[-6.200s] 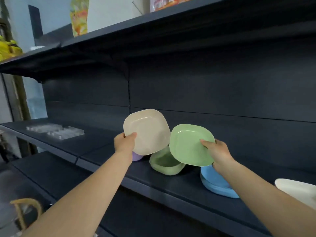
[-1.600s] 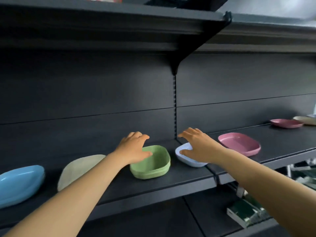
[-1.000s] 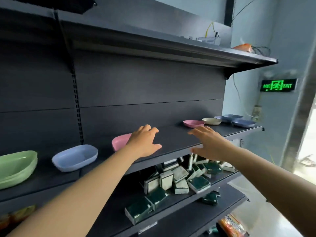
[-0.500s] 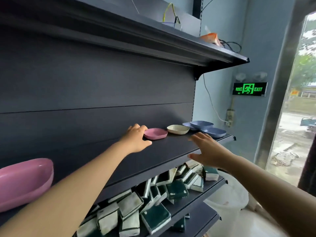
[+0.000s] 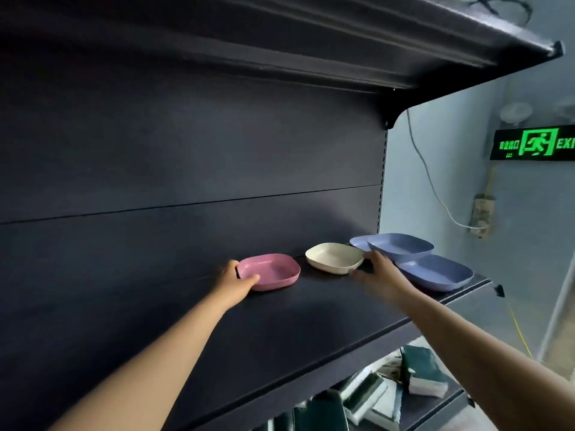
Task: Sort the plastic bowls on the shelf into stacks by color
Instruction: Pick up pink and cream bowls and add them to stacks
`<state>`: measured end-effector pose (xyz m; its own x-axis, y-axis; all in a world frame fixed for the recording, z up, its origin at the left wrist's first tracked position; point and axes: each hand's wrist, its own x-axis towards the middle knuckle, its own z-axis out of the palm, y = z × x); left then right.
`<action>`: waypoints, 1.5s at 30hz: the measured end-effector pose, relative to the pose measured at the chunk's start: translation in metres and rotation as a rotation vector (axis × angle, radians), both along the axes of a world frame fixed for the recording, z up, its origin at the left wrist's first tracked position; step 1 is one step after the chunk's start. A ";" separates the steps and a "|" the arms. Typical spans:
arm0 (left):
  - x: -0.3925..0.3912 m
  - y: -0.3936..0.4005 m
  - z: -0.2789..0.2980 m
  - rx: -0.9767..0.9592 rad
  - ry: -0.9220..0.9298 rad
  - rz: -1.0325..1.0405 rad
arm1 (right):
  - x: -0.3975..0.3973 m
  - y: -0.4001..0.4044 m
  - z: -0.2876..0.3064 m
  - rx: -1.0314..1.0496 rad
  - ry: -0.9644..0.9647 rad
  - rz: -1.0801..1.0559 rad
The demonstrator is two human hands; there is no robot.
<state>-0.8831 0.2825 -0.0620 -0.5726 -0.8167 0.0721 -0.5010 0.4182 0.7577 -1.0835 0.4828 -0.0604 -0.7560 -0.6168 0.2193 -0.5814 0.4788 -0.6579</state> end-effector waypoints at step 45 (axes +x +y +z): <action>-0.012 -0.004 -0.008 0.240 0.652 0.548 | -0.045 -0.123 -0.029 -0.634 -0.805 0.251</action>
<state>-0.8947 0.2780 -0.0700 -0.0012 -0.9992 0.0395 -0.0216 0.0396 0.9990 -1.1282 0.3601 -0.0898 -0.6881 -0.7241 0.0467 0.1037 -0.1619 -0.9813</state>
